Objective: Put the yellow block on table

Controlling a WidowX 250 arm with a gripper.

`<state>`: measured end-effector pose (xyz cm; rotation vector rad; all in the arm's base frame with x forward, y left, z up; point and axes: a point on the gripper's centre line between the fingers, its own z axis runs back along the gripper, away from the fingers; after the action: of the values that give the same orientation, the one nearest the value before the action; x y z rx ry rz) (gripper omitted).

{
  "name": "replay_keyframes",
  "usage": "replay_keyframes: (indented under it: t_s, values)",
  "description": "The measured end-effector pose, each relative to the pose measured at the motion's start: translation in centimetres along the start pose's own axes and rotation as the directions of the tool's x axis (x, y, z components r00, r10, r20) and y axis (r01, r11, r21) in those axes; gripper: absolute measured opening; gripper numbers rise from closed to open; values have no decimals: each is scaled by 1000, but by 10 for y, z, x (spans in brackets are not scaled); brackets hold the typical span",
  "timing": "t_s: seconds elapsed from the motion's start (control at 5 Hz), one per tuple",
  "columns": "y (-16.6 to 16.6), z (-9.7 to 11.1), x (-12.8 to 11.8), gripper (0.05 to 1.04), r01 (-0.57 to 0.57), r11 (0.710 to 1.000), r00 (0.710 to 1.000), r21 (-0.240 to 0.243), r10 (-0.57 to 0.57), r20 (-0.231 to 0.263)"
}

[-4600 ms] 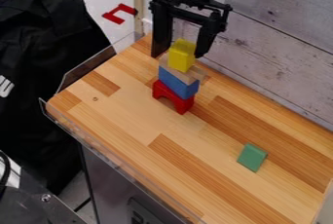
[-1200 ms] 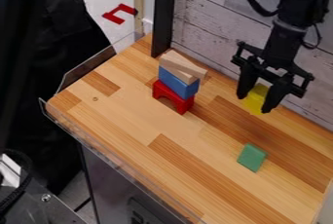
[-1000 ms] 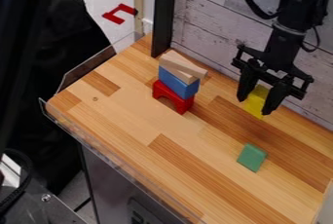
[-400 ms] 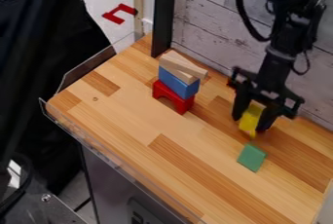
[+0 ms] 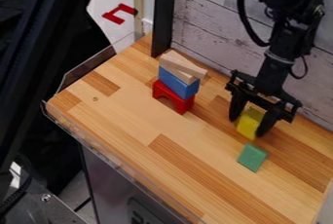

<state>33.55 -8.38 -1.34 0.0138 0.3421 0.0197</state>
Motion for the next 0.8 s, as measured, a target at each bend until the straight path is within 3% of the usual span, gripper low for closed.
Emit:
replay_keyframes:
  t_s: [0.2,0.4,0.6,0.8]
  values:
    - [0,15,-8,1003,-39,999,997,-25,40,62]
    - [3,68,-23,1000,-63,995,974,-78,78,212]
    - [11,101,-35,1000,-70,994,957,-85,91,277]
    - [19,106,-40,1000,-81,993,958,-81,100,270]
